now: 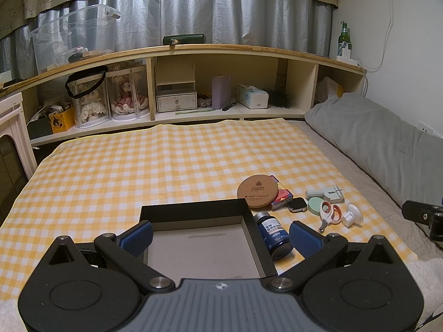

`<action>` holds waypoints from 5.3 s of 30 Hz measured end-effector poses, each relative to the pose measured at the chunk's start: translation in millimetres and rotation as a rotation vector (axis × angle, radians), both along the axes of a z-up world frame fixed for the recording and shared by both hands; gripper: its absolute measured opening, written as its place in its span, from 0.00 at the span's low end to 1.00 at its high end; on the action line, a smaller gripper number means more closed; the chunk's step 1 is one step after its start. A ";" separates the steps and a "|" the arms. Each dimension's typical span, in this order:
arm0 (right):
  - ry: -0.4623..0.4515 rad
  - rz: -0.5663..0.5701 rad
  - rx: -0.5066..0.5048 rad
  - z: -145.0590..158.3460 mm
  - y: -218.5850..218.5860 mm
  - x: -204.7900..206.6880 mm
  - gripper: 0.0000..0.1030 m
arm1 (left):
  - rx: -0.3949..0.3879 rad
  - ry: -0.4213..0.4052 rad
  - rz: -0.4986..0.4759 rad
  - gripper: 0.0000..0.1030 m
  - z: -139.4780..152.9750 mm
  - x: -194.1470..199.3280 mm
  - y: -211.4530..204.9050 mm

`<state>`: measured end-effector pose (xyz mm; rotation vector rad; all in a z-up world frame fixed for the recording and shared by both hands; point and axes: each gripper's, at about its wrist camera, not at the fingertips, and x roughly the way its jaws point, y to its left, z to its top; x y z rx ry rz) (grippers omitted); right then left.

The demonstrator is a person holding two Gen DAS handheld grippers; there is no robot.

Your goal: Organize rigid objects

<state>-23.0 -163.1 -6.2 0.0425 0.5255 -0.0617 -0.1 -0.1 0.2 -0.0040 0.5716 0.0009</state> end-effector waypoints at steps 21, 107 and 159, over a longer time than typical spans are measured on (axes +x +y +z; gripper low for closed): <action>0.003 0.000 -0.001 0.7 0.2 -0.3 1.00 | 0.001 0.001 0.000 1.00 0.0 0.1 0.0; 0.709 0.359 0.318 -142.2 62.4 280.8 0.39 | -0.118 0.529 0.178 0.04 -105.4 145.9 143.4; 0.255 0.454 -0.019 -62.7 157.1 192.6 0.38 | -0.136 0.527 0.180 0.05 -100.6 136.9 141.9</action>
